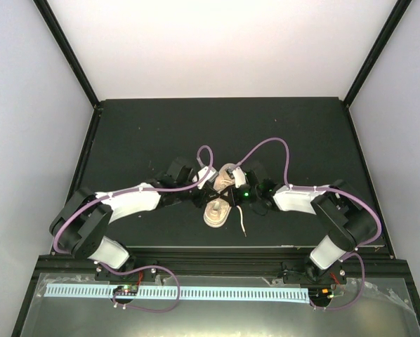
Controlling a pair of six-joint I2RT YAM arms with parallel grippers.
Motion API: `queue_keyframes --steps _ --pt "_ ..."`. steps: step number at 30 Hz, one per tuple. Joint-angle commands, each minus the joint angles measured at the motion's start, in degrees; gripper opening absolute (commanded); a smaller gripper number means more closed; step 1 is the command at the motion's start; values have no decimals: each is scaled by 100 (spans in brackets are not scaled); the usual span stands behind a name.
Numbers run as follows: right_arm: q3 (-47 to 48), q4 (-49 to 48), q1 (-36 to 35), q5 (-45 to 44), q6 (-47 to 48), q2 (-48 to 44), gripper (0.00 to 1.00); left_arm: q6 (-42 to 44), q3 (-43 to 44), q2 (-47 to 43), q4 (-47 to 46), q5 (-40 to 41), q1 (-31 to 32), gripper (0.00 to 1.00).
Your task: Tie the shoes
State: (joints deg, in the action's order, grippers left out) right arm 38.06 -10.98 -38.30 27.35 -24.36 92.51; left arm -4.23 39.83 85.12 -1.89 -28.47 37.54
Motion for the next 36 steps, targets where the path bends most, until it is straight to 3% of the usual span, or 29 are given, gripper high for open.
queue_keyframes --steps 1,7,10,23,36 --pt "-101 -97 -9 -371 -51 -66 2 -161 -9 -366 146 400 -24 21" --pt "-141 -99 -6 -372 -43 -91 2 -474 155 -786 295 985 -149 38" --pt "-163 -115 -7 -371 -46 -92 2 -598 410 -664 503 1005 -303 41" --pt "-177 -124 -7 -369 -51 -93 2 -269 1962 1322 1580 67 -504 30" --pt "-133 -112 -6 -365 -29 -37 2 -258 2047 1647 1878 -225 -536 26"
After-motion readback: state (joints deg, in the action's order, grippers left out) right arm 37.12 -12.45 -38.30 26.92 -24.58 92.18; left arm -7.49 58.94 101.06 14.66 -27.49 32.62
